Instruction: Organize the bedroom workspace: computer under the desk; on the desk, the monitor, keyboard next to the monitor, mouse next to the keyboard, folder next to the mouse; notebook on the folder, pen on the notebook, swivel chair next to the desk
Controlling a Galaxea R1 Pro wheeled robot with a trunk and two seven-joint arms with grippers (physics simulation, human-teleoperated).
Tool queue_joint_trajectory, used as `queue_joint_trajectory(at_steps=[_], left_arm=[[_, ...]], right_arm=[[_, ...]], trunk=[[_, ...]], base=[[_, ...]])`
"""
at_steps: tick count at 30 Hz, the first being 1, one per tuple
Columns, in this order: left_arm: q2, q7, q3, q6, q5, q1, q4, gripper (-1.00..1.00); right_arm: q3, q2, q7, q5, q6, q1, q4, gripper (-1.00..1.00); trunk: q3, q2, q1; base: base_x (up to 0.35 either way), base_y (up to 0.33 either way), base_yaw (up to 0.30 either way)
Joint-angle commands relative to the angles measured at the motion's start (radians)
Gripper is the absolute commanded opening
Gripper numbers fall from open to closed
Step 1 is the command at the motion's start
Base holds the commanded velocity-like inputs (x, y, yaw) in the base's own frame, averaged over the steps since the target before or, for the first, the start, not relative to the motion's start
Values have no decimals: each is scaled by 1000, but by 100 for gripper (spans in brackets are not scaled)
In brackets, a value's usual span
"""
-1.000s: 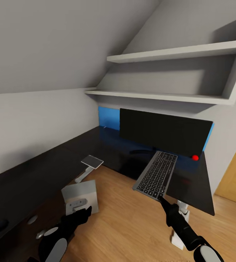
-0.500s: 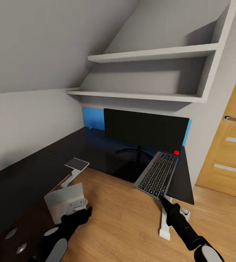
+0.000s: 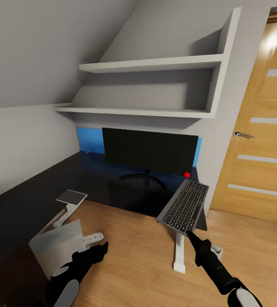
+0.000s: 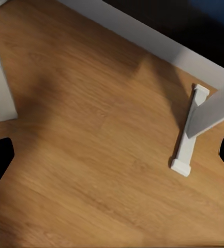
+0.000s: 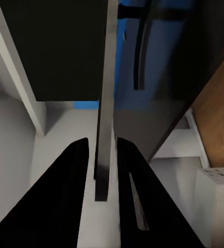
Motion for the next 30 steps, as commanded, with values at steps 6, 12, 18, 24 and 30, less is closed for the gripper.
queue_joint_trajectory(at_steps=[6, 12, 18, 24, 30], left_arm=[[1, 10, -2, 1, 9, -1, -2, 100], [1, 10, -1, 1, 8, -1, -2, 100], [1, 10, -1, 1, 8, -1, -2, 100], [1, 10, -2, 0, 7, -1, -2, 100], [1, 10, -2, 0, 7, -1, -3, 100]], right_arm=[[3, -1, 6, -14, 1, -1, 17, -100], [5, 1, 4, -11, -1, -1, 19, -100], [8, 1, 5, -10, 1, -1, 19, -100], [10, 1, 6, -8, -2, -1, 19, -100], [10, 1, 11, -8, -2, -1, 19, -100]], trunk=[[-1, -1, 0], [-1, -1, 0], [-1, -1, 0], [-1, -1, 0], [-1, -1, 0]], base=[[0, 0, -271], [0, 0, -233], [0, 0, -38], [0, 0, -1], [0, 0, 0]])
